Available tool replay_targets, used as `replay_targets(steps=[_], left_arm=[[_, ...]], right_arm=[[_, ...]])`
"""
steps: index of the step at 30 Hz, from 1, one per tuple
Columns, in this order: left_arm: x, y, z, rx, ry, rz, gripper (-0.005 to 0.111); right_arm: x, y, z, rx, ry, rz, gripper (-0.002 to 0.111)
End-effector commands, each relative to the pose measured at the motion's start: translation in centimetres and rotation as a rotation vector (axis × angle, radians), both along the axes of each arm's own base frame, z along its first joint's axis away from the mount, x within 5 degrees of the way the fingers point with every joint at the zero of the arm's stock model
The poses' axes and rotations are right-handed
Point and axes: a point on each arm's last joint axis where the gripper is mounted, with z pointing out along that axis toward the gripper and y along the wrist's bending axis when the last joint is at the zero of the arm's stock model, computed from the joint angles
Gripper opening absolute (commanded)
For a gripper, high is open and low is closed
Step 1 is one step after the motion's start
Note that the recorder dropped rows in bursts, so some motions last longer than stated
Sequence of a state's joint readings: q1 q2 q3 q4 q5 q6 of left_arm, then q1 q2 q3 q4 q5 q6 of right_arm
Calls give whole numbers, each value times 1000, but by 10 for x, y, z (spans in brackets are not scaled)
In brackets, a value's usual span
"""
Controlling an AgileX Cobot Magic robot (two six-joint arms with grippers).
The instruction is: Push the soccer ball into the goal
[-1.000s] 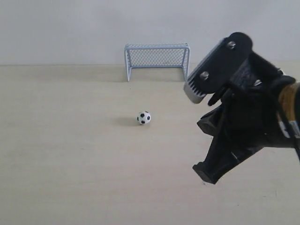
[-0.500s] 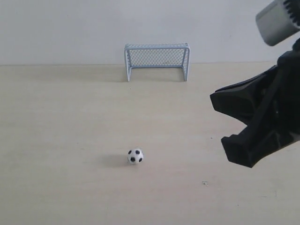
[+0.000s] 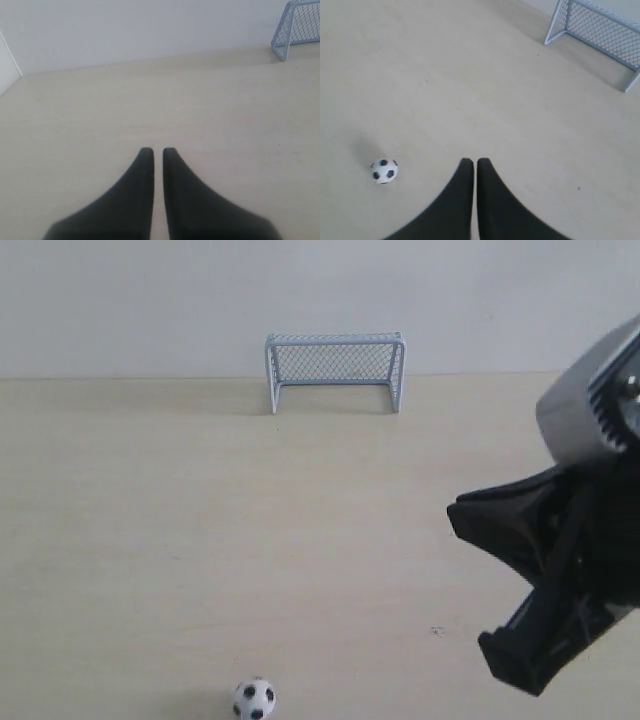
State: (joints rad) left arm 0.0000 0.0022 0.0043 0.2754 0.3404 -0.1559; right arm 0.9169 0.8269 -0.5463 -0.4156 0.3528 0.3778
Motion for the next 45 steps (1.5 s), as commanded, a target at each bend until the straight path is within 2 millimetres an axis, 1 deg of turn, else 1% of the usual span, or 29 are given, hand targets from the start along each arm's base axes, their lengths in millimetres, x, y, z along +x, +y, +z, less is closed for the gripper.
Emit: replay_targets(steps=[1, 8, 14, 18, 20, 24, 30, 37, 40, 45], left_arm=[[0, 0, 2, -9, -10, 3, 6], [0, 0, 2, -9, -10, 3, 6], [0, 0, 2, -9, -10, 3, 6], [0, 0, 2, -9, -10, 3, 6], [0, 0, 2, -9, -10, 3, 6], [0, 0, 2, -9, -10, 3, 6], [0, 0, 2, -9, -10, 3, 6], [0, 0, 2, -9, -10, 3, 6], [0, 0, 2, -9, -10, 3, 6], [0, 0, 2, -9, -10, 3, 6]], right_arm=[[-3, -10, -15, 76, -44, 2, 0], [-6, -45, -25, 290, -91, -184, 0], [-22, -76, -35, 400, -166, -333, 0], [-35, -90, -46, 441, -229, -400, 0], [-39, -95, -47, 471, -269, -433, 0], [-45, -103, -51, 499, -322, -504, 0], [-50, -111, -60, 565, -349, -605, 0], [-53, -112, -71, 639, -346, -626, 0], [-53, -112, -72, 670, -328, -632, 0], [-53, -112, -72, 673, -326, -632, 0]])
